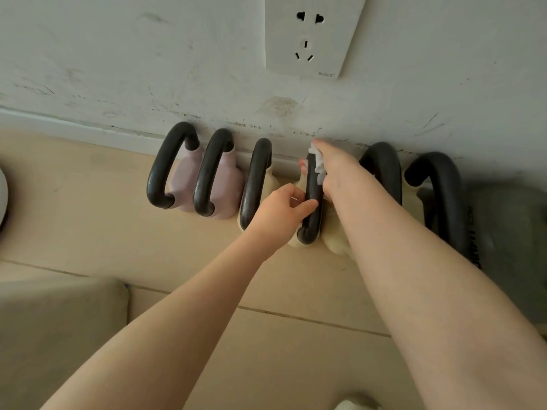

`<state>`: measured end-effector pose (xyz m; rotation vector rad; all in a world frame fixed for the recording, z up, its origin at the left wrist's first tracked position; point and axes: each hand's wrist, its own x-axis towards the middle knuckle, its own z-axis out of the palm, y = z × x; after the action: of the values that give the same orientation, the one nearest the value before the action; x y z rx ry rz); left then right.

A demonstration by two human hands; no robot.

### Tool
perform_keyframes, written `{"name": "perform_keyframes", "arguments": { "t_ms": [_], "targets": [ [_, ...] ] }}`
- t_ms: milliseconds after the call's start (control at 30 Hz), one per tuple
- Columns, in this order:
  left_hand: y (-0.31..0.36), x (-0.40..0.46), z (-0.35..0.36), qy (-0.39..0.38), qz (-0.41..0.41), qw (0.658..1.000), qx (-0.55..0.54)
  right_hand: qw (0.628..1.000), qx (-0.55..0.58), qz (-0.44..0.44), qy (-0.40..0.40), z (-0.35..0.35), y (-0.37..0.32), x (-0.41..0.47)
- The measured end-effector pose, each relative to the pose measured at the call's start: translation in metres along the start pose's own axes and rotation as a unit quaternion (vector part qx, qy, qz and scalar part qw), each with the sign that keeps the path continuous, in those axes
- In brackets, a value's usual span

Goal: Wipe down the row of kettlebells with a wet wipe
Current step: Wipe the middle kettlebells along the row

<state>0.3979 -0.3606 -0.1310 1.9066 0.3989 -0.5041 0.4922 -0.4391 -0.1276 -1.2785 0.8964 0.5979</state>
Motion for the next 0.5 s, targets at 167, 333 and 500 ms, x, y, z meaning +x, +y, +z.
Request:
{"name": "perform_keyframes", "arguments": {
  "t_ms": [167,333,500],
  "targets": [
    [-0.002,0.002,0.0,-0.006,0.0,1.0,-0.025,0.982,-0.155,-0.099,0.031,-0.02,0.019,-0.007],
    [-0.004,0.003,-0.001,-0.018,-0.005,0.998,-0.055,0.965,-0.192,-0.166,0.074,-0.023,0.026,-0.008],
    [-0.006,0.001,0.0,-0.016,-0.006,0.998,-0.065,0.994,-0.09,-0.069,0.011,-0.013,-0.002,0.005]
  ]
}}
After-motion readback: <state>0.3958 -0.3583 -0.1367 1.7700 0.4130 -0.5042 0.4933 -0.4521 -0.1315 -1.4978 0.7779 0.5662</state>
